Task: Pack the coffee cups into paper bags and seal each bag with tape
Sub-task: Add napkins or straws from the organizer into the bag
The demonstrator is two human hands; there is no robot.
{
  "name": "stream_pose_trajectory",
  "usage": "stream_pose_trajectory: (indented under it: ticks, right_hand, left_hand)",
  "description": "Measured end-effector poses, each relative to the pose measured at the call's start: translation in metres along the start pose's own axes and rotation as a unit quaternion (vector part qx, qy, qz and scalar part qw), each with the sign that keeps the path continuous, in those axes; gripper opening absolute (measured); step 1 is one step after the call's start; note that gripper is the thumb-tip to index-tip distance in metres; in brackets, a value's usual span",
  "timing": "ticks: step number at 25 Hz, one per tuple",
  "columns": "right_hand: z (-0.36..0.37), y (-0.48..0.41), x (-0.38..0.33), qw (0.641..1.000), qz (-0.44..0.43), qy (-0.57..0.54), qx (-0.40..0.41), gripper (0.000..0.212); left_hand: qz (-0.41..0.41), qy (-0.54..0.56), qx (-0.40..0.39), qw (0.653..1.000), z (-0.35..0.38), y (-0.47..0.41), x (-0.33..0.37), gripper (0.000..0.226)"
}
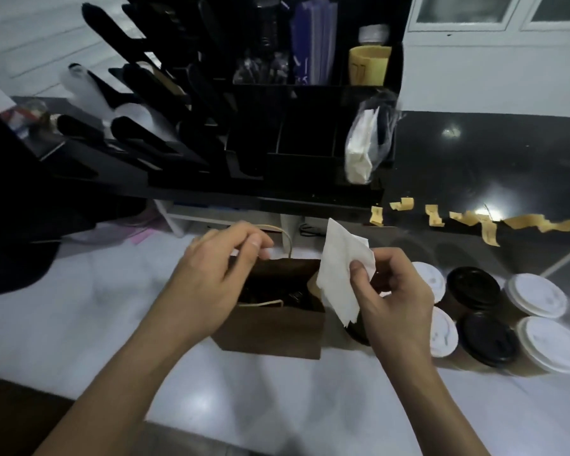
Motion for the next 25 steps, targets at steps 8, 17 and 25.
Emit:
stream_pose_trajectory:
  ticks: [8, 17, 25]
  right_hand:
    - [0.035, 0.007, -0.006, 1.000, -0.001, 0.023, 0.003, 0.012]
    - [0.091, 0.013, -0.001, 0.980, -0.046, 0.140, -0.137, 0.017]
    - [0.179, 0.037, 0.010, 0.805, -0.240, 0.327, -0.432, 0.019]
  left_hand:
    - [-0.056, -0.069, -0.047, 0.995, 0.039, 0.003, -0.100, 0.008]
    - [0.005, -0.113, -0.137, 0.984, 0.062, 0.010, -0.121, 0.049]
    - [0.035, -0.084, -0.202, 0.975, 0.075, 0.018, -0.129, 0.084]
Point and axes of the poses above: each hand's wrist, its own y-axis away from the middle knuckle, its own z-axis out of the palm, x = y × z, the point moved 9 cm from there along -y, towards the middle knuckle, and after that the axes turned 15 degrees about -y, right-handed, at the moved point
